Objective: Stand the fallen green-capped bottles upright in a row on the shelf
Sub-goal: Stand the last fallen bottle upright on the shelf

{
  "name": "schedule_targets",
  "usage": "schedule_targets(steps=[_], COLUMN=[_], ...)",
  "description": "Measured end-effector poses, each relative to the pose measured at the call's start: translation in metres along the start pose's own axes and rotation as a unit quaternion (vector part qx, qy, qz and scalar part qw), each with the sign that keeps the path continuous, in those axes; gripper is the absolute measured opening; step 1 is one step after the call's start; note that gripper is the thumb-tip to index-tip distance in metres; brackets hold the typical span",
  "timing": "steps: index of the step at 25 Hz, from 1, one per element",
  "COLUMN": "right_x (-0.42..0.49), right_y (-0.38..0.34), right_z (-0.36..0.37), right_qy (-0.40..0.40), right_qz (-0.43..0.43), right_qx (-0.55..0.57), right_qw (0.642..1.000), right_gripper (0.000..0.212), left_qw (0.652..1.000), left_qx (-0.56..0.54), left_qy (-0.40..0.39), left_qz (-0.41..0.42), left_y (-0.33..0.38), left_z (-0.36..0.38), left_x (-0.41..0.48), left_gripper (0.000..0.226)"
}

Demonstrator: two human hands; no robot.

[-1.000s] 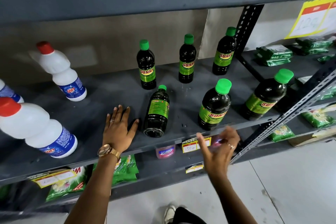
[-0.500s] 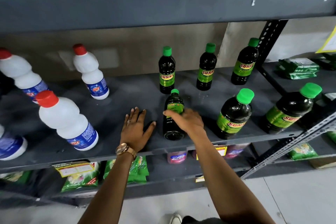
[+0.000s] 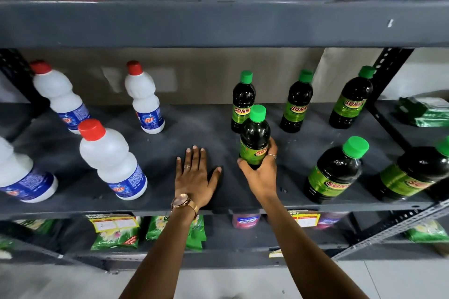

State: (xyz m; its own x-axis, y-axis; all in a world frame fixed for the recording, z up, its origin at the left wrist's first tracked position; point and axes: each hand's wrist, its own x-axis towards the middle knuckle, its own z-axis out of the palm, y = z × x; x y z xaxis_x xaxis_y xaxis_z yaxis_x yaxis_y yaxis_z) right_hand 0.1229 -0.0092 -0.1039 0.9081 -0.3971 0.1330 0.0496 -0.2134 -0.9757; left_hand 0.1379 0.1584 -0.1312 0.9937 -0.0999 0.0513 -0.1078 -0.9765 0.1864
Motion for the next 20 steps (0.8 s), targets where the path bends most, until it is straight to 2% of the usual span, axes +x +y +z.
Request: schedule_targets(steps=[2, 7, 12, 17, 20], right_x=[-0.002, 0.007, 0.006, 0.011, 0.003], right_y=[0.006, 0.006, 0.012, 0.011, 0.006], right_z=[0.001, 0.010, -0.003, -0.003, -0.008], right_qy=[-0.019, 0.024, -0.031, -0.033, -0.041], right_qz=[-0.001, -0.003, 0.002, 0.009, -0.007], right_qx=[-0.018, -0.107, -0.108, -0.126, -0.147], right_qw=[1.000, 0.994, 0.994, 0.991, 0.988], right_gripper=[0.088, 0.101, 0.078, 0.079, 0.070], left_qw=[1.000, 1.000, 1.000, 1.000, 1.000], left_qx=[-0.002, -0.012, -0.008, -0.007, -0.003], left_qy=[-0.002, -0.004, 0.001, -0.012, -0.026], left_qz=[-0.002, -0.002, -0.002, -0.008, -0.005], left_y=[0.000, 0.000, 0.000, 0.000, 0.001], left_z=[0.000, -0.002, -0.003, -0.006, -0.005], left_x=[0.000, 0.002, 0.000, 0.002, 0.001], left_gripper=[0.092, 0.094, 0.093, 0.087, 0.077])
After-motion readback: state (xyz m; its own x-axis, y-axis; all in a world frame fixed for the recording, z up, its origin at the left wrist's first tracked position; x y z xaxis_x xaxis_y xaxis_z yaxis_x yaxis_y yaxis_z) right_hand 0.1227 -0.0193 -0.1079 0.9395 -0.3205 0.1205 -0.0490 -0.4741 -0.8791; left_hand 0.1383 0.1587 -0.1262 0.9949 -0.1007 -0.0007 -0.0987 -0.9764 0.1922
